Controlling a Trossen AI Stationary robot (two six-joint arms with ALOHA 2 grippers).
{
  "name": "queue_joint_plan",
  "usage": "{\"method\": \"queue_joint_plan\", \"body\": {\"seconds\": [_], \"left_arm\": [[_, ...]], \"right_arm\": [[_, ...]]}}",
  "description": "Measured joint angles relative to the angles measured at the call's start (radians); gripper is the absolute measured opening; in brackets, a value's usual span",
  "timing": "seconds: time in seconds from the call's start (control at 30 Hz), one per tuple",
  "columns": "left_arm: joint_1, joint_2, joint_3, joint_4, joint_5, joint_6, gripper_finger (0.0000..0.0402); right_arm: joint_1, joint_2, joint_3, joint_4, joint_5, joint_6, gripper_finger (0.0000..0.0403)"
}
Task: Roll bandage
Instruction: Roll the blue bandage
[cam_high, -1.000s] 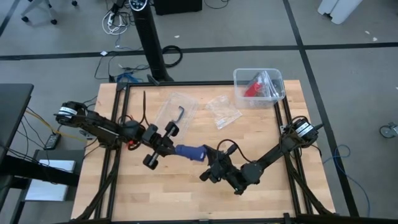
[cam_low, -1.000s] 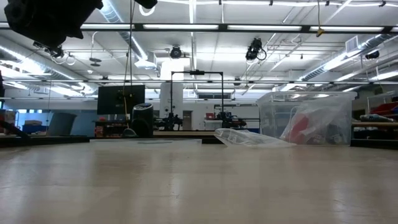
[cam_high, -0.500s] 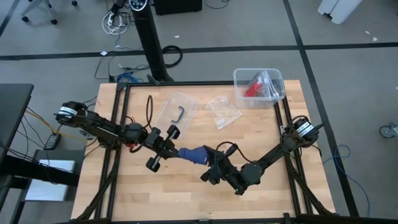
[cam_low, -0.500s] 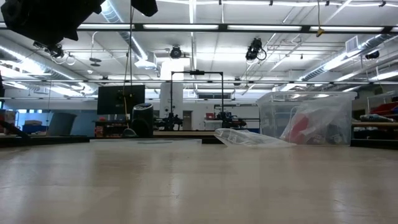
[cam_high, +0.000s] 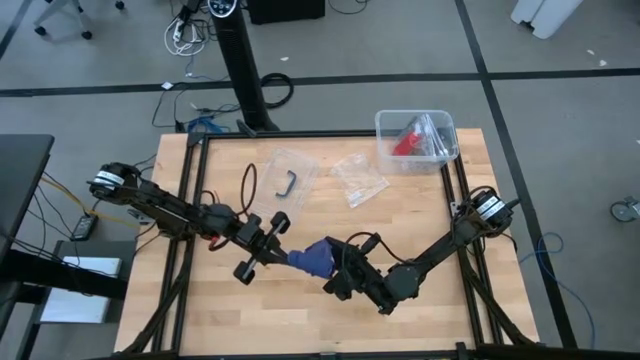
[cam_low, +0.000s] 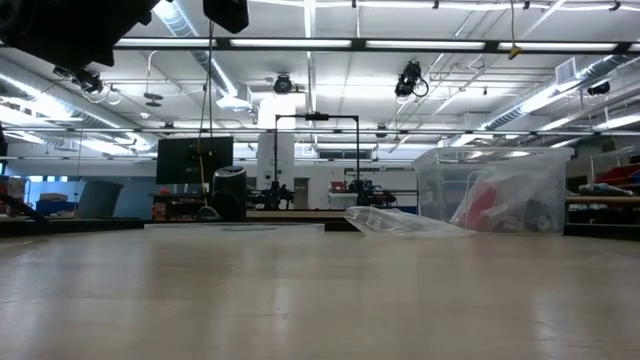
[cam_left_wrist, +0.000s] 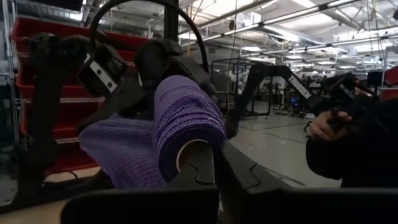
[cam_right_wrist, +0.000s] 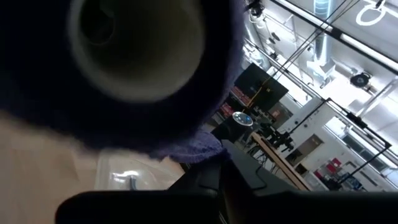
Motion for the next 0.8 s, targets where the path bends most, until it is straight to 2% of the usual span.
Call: {"method": "queue_joint_plan", "body": {"seconds": [0.17, 0.43, 0.6, 0.8], "left_arm": [[-0.001, 0.0, 0.0, -0.008, -0.002, 0.002, 0.0001], [-0.001, 0.0, 0.0, -0.023, -0.002, 0.003, 0.0001], [-0.003, 0.0, 0.0, -0.027, 0.016, -0.011, 0.0001], [-0.02, 0.0, 0.0, -0.026, 0.02, -0.021, 0.0001]], "right_arm": [[0.002, 0.0, 0.0, 0.019, 0.009, 0.035, 0.0036], [0.016, 0.0, 0.0, 0.019, 0.144, 0.203, 0.0108], [0.032, 0.0, 0.0, 0.019, 0.152, 0.284, 0.0143], [0.047, 0.003, 0.0, 0.019, 0.153, 0.303, 0.0165]]}}
